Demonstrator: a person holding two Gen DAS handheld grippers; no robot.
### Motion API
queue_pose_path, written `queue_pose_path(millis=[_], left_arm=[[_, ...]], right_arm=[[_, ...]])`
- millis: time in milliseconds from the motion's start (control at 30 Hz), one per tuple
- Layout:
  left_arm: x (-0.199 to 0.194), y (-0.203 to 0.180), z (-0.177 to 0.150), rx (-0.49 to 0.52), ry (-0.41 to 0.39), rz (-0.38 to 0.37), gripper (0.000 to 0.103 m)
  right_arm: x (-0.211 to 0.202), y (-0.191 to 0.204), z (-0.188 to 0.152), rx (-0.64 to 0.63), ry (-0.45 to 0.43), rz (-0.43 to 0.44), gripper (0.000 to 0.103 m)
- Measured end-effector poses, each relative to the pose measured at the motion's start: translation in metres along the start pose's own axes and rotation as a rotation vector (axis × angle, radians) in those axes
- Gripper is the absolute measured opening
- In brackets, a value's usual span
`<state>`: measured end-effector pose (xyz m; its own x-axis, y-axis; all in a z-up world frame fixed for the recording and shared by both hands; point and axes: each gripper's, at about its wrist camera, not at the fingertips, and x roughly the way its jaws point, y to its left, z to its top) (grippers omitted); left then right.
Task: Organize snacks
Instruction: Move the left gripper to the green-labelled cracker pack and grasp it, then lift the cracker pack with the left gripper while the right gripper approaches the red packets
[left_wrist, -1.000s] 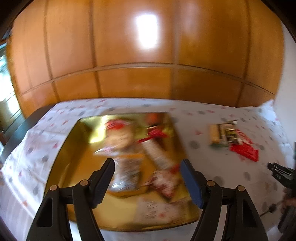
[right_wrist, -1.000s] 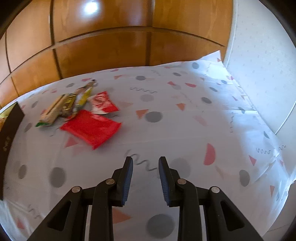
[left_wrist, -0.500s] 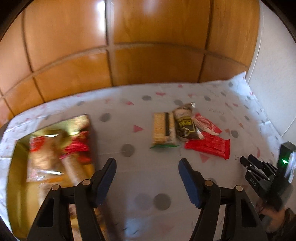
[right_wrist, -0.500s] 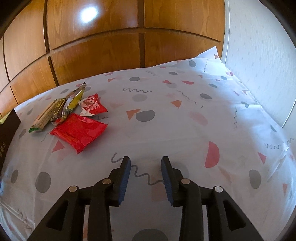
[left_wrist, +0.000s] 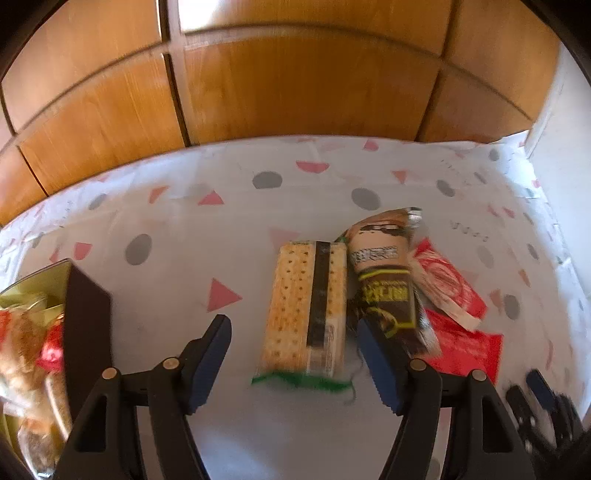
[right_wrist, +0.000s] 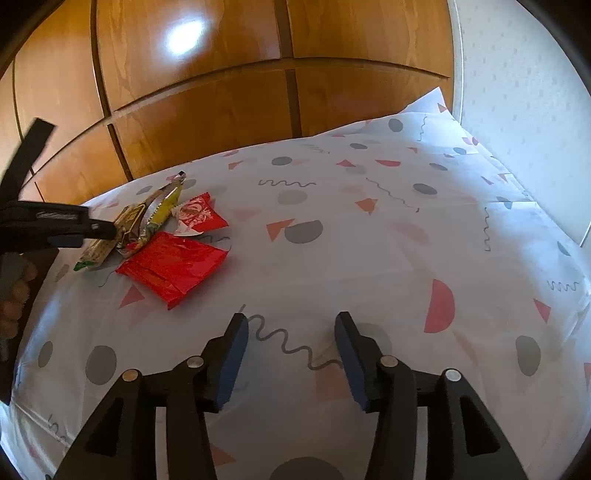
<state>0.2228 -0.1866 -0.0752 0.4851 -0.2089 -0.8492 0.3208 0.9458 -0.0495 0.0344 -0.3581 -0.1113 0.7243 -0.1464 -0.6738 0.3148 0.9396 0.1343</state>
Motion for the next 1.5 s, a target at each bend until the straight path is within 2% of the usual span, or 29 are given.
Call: queue_pose_path(millis=[167, 233, 300, 433, 600, 800, 967, 1133, 1233, 1300, 1400, 1500], left_arm=[[0.024, 0.0, 0.014, -0.005, 0.02, 0.004, 0.07], [0.032, 0.004, 0.015, -0.024, 0.026, -0.005, 0.061], [0.03, 0.004, 0.014, -0.011, 0.006, 0.031, 0.047], [0.018, 0.003, -0.002, 0.004, -0.015, 0.018, 0.047], [-0.008, 0.003, -0.04, -0.019, -0.023, 0.011, 0.047], [-0.044, -0.009, -0.102, 0.082, -0.06, 0.038, 0.047], [-0.06, -0.008, -0.138, 0.12, -0.115, 0.046, 0.047], [-0.058, -0.009, -0.152, 0.151, -0.197, 0.045, 0.048], [-0.057, -0.006, -0.152, 0.144, -0.207, 0.03, 0.048], [-0.057, -0.006, -0.151, 0.145, -0.213, 0.023, 0.048], [-0.059, -0.005, -0.154, 0.145, -0.223, 0.019, 0.048], [-0.06, -0.004, -0.156, 0.142, -0.228, 0.013, 0.048]], right_arm=[[0.0, 0.0, -0.001, 0.0, -0.002, 0.008, 0.054], [0.0, 0.0, -0.001, 0.001, -0.003, 0.009, 0.054], [0.0, 0.0, -0.001, 0.002, -0.004, 0.011, 0.054], [0.0, 0.0, -0.001, 0.004, -0.004, 0.012, 0.054], [0.0, 0.0, -0.001, 0.004, -0.003, 0.012, 0.054], [0.0, 0.0, -0.001, 0.004, -0.003, 0.012, 0.054], [0.0, 0.0, -0.001, 0.002, -0.001, 0.009, 0.054], [0.001, 0.002, -0.001, -0.005, 0.005, 0.002, 0.054], [0.0, 0.004, 0.001, -0.018, 0.02, -0.006, 0.054], [0.001, 0.006, 0.007, -0.045, 0.06, -0.009, 0.054], [0.0, 0.007, 0.025, -0.031, 0.094, 0.068, 0.049], [0.001, 0.022, 0.048, -0.11, 0.071, 0.087, 0.049]])
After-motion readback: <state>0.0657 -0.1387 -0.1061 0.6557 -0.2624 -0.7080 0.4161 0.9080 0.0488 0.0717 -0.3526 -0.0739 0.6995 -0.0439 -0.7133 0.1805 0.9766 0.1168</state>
